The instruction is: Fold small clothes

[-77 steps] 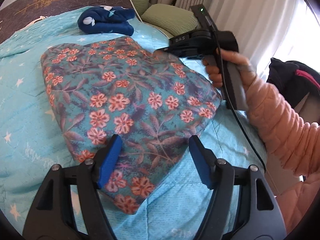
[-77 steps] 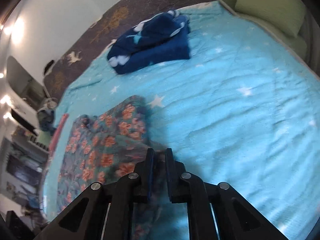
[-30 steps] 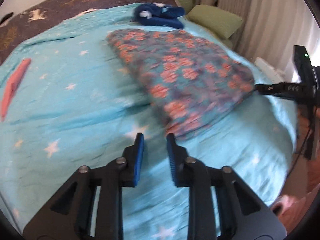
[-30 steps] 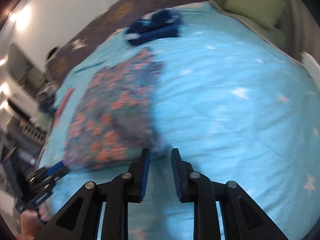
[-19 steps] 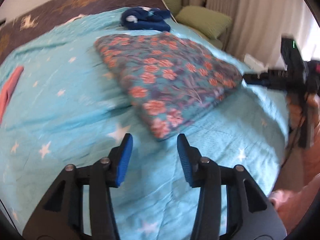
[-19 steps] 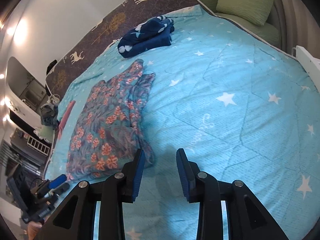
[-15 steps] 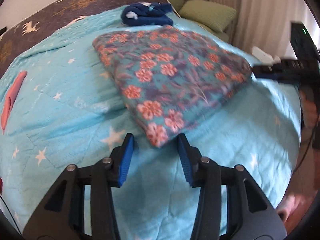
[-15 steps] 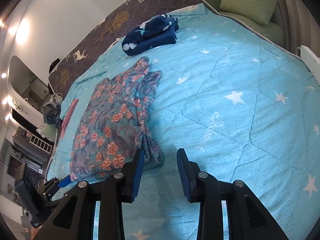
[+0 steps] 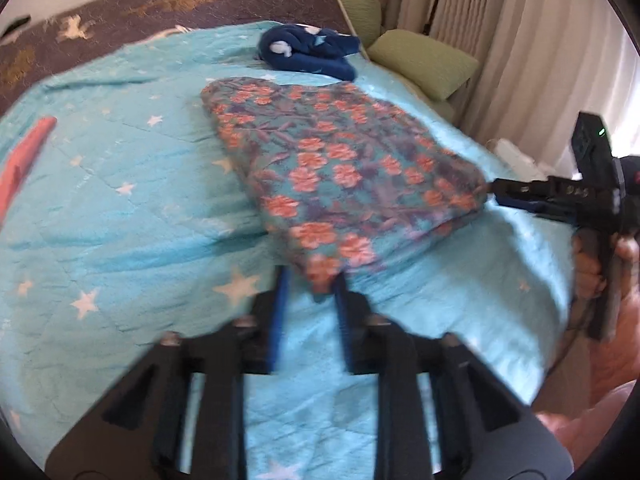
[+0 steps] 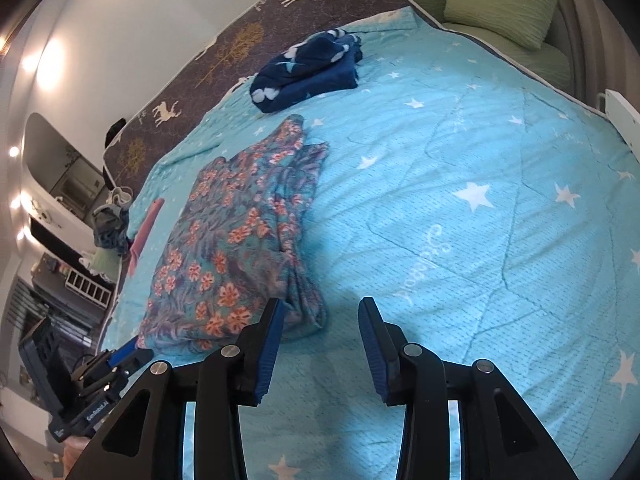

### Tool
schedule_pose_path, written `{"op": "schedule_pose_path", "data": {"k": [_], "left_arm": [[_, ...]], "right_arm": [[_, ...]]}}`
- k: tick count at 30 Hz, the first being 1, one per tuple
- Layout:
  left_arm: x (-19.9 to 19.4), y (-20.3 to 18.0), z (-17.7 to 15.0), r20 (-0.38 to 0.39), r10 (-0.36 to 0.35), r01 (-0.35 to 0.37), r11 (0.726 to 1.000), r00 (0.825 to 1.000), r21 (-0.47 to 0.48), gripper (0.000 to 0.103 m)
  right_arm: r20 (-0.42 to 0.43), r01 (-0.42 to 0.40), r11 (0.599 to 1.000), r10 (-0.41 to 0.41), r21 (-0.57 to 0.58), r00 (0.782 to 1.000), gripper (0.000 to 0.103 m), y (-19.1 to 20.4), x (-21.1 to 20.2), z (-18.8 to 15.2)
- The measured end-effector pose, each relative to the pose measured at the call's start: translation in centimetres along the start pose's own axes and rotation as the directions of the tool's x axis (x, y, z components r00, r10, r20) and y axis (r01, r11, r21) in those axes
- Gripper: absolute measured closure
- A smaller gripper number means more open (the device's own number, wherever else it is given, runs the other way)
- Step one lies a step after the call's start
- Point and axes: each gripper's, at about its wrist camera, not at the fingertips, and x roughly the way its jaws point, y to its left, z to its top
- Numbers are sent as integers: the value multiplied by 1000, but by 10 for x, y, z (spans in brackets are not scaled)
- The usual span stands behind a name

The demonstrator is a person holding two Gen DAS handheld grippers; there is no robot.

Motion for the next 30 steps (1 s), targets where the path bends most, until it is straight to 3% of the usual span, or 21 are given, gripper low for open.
{"op": "schedule_pose_path", "data": {"k": [1,4,6,7,8,9,10,13,15,19,21,23,25,27,30], "left_arm": [[-4,-1,1,16,-28,28,1000,999,-3,95],[-7,-2,3,21,-10,10,1000,1000,24,96],[-1,5,1,-14,-17,17,1000,1000,-4,97],[2,10,-2,-30,-16,16,1000,999,-23,97],[4,14,-5,-40,-22,21,999,999,-37,97],[6,18,-9,-50,-23,20,998,999,-55,98],[7,20,-12,-56,-15,12,998,998,-60,98],[6,31,-22,-75,30,-37,996,997,-84,103],[0,40,-26,-69,2,-10,993,998,-119,103],[-14,38,-21,-38,9,-12,996,999,-87,99],[-15,34,-14,-30,8,-10,998,1000,-57,66],[-13,29,-2,-1,11,-11,999,1000,-34,46],[-9,25,9,17,-7,8,1000,1000,-16,43],[2,26,23,16,-41,41,999,999,-19,33],[23,35,41,-7,-61,60,996,998,-67,31]], "right_arm": [[11,-22,1000,22,-7,1000,58,3,-1,1],[34,-73,997,73,-23,997,44,10,0,3],[14,-22,999,23,-39,1000,45,11,12,4],[-8,27,999,-27,-36,1000,53,10,18,4],[-45,79,996,-80,-34,996,76,8,27,4],[-44,37,999,-38,-29,998,89,8,27,3],[-47,8,999,-9,-32,999,92,9,25,2],[-59,31,995,-37,-93,998,93,17,18,-2],[-97,26,995,-35,-92,995,93,15,19,-3],[-128,10,998,-19,-65,992,81,8,15,-1],[-101,23,997,-30,-68,994,63,8,10,4],[-66,22,998,-26,-61,998,52,6,5,12],[-42,4,999,-6,-55,999,45,7,2,20],[-37,-38,996,35,-75,999,36,11,3,31],[-71,-75,991,67,-113,995,31,16,15,46]]}}
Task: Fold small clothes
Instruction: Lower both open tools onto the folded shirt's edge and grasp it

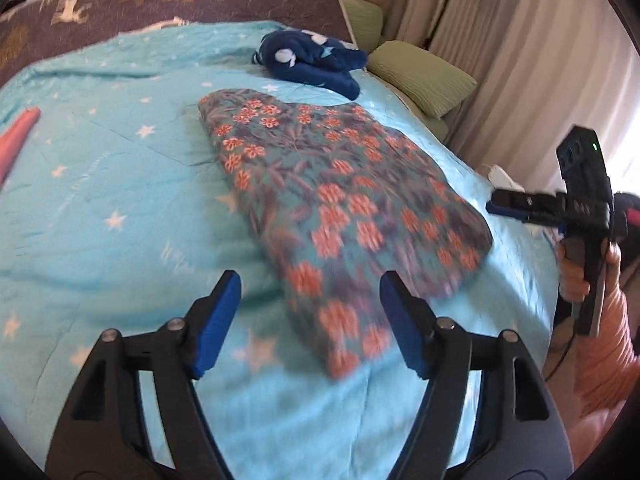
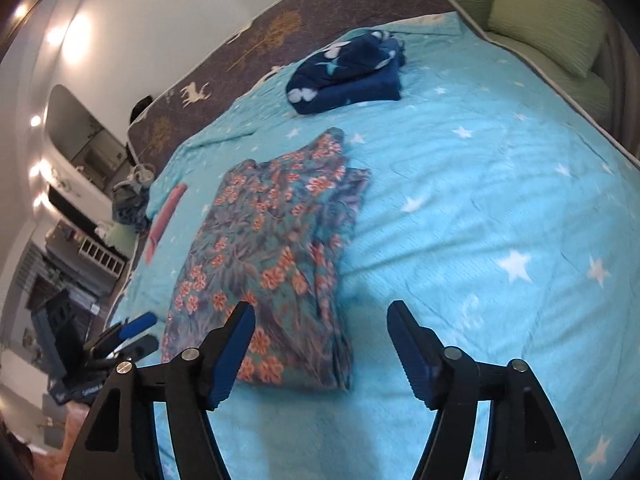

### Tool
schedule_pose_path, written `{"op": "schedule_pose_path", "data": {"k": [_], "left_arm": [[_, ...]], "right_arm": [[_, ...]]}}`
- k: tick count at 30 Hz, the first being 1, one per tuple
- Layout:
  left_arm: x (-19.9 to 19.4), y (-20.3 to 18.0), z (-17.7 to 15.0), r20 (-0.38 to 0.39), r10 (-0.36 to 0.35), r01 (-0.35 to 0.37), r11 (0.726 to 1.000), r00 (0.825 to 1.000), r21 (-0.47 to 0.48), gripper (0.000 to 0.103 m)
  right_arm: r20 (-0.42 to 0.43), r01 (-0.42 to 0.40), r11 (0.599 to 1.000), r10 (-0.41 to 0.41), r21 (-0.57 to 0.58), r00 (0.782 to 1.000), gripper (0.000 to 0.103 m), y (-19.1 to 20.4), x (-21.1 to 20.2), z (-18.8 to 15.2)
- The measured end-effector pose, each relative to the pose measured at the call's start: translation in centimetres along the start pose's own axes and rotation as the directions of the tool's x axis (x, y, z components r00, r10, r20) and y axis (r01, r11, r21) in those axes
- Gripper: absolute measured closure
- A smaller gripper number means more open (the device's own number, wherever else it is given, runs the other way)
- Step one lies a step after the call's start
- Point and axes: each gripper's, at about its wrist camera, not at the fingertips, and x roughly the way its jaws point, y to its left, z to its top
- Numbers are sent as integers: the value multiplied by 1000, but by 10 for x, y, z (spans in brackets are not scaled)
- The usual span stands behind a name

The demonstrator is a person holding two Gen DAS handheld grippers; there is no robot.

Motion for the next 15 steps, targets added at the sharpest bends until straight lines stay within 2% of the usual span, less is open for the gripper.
{"op": "schedule_pose_path", "data": {"k": [5,12,15], "left_arm": [[30,21,34,-28,-45,42,995,999,-91,31],[49,27,59,-37,-27,25,999,999,-47,31],[62,32,66,-47,-36,35,999,998,-39,31]], "right_arm": [[-58,-23,1000,24,10,998,28,-6,29,31],[-109,-150,984,161,97,981,26,-24,66,62],[-132,-160,983,171,93,976,25,-24,80,67]]}}
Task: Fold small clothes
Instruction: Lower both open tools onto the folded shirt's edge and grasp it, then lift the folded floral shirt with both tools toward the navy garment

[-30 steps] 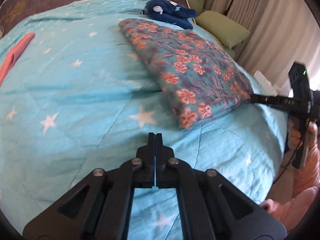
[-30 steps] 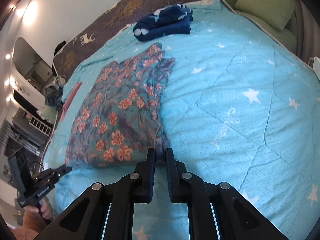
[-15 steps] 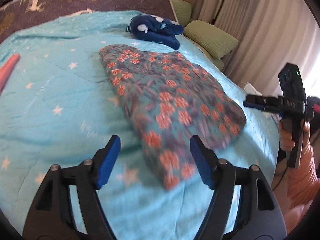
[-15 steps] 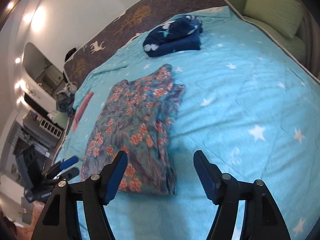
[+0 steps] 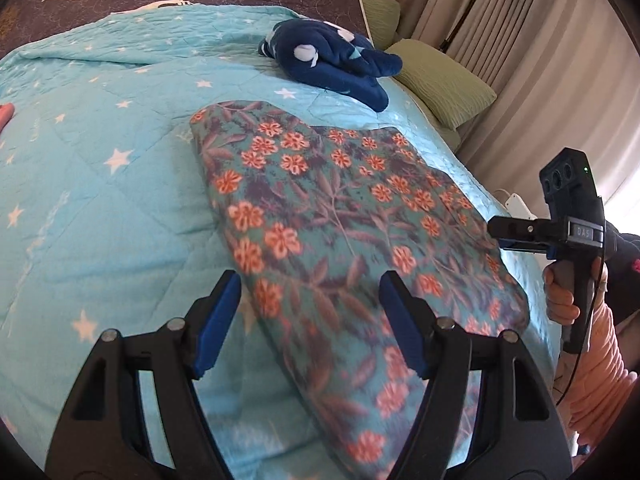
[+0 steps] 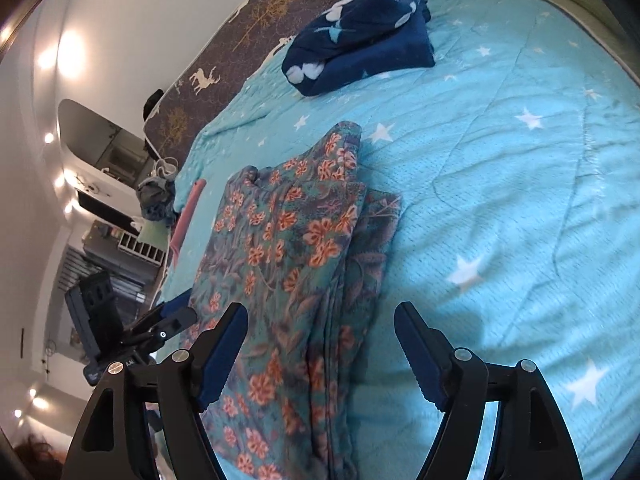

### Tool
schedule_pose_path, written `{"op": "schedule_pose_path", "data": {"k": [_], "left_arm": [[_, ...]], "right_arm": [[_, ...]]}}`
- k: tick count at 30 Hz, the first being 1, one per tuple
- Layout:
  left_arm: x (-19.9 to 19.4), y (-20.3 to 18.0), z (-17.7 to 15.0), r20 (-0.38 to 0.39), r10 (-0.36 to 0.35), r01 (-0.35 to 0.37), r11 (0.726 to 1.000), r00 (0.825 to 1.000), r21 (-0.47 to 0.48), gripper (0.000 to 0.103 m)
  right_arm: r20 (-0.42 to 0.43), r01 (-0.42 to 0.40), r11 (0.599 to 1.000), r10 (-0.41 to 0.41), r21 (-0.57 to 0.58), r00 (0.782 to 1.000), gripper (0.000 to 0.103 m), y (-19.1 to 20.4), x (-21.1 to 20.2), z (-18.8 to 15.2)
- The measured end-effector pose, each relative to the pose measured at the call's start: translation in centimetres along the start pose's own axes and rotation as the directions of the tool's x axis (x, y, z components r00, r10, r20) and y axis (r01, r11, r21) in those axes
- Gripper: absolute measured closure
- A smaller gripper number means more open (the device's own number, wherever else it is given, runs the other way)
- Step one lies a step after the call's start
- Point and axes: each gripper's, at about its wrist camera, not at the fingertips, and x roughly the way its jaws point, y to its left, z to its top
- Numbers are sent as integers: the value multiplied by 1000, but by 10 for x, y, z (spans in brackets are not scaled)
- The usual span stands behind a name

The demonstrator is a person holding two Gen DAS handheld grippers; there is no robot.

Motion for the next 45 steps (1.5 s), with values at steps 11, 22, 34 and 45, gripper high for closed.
{"op": "schedule_pose_path", "data": {"k": [11,22,34,45], "left_arm": [[24,18,10,-9,-81,81,997,997,-11,28],[47,35,32,-26,-166,165,986,986,-37,26],[42,38,48,14,-103,104,993,995,-63,87],[-75,-41,66,294,-40,-7,987,955,158,90]], "right_arm": [[-12,-82,994,81,-78,997,18,1,31,22],[-46,-149,973,143,-177,989,18,15,65,47],[-13,-60,981,58,-183,998,84,22,68,51],[277,95,934,5,-345,961,86,109,-37,21]]}}
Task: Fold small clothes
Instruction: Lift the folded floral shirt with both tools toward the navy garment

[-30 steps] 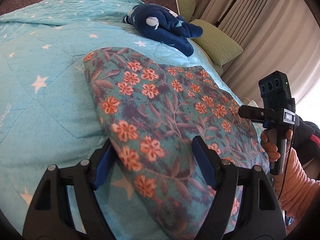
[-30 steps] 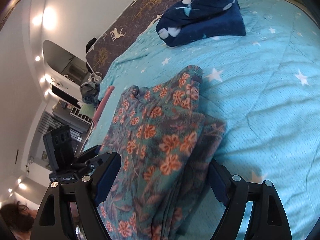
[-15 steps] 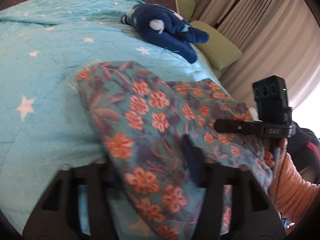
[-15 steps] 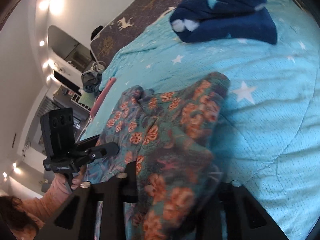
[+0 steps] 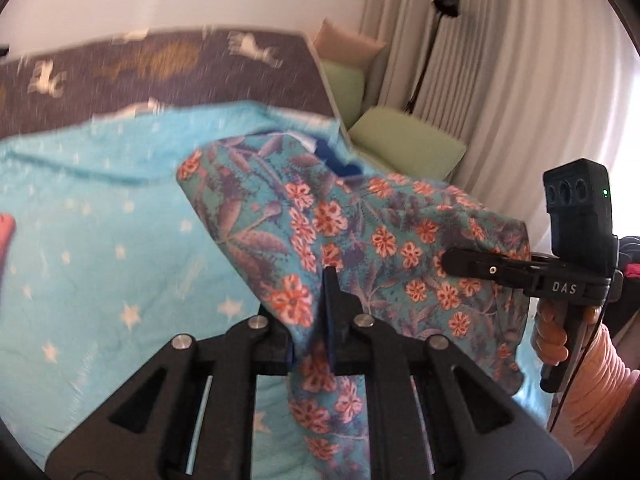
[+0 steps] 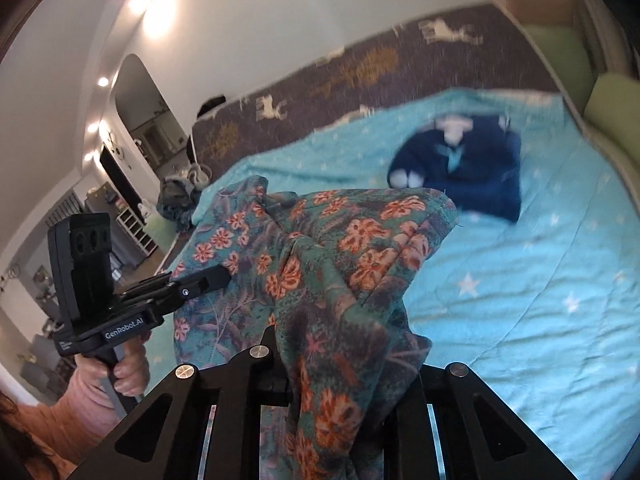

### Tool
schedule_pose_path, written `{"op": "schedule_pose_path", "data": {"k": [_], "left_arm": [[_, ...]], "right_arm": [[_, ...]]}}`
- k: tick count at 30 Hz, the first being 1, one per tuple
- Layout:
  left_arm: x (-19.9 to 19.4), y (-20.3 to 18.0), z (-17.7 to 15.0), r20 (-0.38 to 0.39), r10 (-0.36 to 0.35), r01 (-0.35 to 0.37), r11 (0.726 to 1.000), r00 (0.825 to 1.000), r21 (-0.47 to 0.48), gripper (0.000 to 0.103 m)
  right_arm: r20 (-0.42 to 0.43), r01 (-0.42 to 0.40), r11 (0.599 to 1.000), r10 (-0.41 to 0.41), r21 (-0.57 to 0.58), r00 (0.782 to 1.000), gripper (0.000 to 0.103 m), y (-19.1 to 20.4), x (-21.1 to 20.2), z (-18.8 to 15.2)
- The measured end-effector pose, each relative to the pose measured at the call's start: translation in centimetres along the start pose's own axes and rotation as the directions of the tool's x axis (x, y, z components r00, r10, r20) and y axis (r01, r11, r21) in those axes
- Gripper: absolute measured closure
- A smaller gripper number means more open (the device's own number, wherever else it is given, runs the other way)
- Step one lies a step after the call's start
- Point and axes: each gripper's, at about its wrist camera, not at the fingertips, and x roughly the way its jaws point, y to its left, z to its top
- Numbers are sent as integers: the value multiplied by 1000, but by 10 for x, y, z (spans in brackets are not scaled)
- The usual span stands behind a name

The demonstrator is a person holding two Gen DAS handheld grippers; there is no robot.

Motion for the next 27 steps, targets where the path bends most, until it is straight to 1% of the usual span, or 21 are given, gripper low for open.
{"op": "schedule_pose_path", "data": {"k": [3,6,7,9,10,11,12,14,15,17,19,22,25,27], "left_arm": [[-25,-22,27,71,17,-21,998,997,57,90],[-48,-46,64,143,48,-68,988,989,138,90],[-57,-57,83,175,67,-98,980,982,173,90],[-68,-70,109,215,90,-137,967,972,214,90],[-79,-80,130,250,106,-167,957,962,238,90],[-85,-85,141,270,111,-181,951,956,249,90],[-98,-96,162,309,117,-206,939,944,275,90],[-119,-110,192,370,125,-249,918,921,310,90],[-126,-115,203,389,129,-265,910,912,318,90],[-143,-129,238,436,145,-311,889,888,337,90],[-154,-138,264,464,169,-356,866,870,352,90],[-156,-151,305,495,218,-425,832,841,356,90],[-141,-158,339,504,274,-490,790,819,368,90],[-123,-156,357,503,297,-512,777,811,366,90]], "right_arm": [[103,26,999,-21,-46,994,86,23,-39,12],[196,73,992,-51,-105,979,86,46,-78,37],[214,83,990,-57,-118,975,86,50,-85,42],[270,108,984,-66,-145,961,86,64,-110,68],[292,119,981,-70,-155,954,86,71,-121,79],[319,134,977,-75,-167,945,86,79,-135,95],[340,147,973,-79,-177,937,86,87,-145,107],[394,180,963,-88,-203,915,86,104,-173,132],[418,191,957,-86,-217,905,86,113,-186,143],[468,210,946,-72,-249,881,86,131,-214,169],[495,230,939,-77,-256,865,86,141,-231,189],[519,232,944,-81,-233,851,86,150,-248,226],[526,233,947,-87,-219,846,86,148,-252,255],[530,245,948,-104,-204,842,86,141,-246,276]]}}
